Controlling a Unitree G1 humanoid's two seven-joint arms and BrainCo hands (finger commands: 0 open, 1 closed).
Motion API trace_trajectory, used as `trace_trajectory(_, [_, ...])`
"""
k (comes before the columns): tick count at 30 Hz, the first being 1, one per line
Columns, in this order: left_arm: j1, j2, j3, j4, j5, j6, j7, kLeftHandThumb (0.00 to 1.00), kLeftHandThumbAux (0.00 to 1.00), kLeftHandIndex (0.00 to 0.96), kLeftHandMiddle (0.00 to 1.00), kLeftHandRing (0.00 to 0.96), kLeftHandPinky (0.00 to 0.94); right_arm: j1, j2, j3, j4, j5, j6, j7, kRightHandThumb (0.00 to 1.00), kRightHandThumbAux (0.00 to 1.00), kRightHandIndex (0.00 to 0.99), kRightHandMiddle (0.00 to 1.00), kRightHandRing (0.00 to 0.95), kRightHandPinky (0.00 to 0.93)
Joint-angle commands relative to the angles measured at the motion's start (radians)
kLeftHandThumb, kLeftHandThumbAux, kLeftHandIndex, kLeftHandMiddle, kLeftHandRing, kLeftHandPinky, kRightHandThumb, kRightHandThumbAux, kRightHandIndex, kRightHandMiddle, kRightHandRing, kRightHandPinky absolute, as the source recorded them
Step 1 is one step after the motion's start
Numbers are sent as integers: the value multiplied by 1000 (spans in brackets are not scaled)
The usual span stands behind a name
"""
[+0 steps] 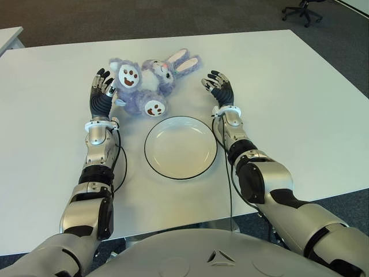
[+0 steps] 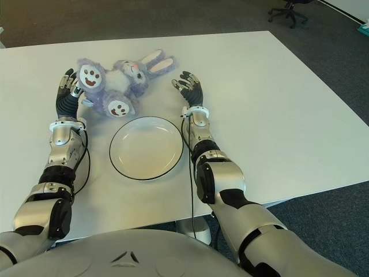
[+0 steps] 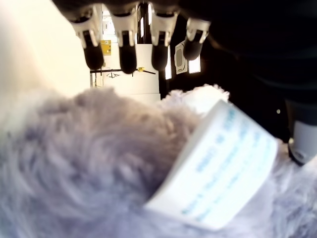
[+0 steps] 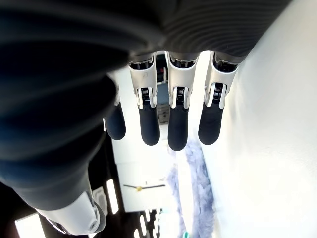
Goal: Put the doll into the plate.
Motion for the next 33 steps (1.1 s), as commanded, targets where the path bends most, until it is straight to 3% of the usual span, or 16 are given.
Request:
trace_trajectory(1, [171,-54,-16,97,25,-6,-9,0,465,0,113,114,113,157,9,-10,86,7,117,-6,304,789,199,223,238,270])
trace_trajectory(6, [178,-59,-18,100,38,-33,14,0,476,0,104,113,115,157,9,-10,86,8,115,-4,307,794,200,227,241,270])
trace_trajectory(25, [175,-72,-18,245,130,-288,244,0,485,0,78,89,101,160,8,-8,85,5,115,-10,323,801,201,235,245,270])
trace_trajectory(33, [165,-66,-27,303,157,-331,324,0,490,0,65,83,96,161,7,-8,84,6,117,-10,319,795,201,230,238,257])
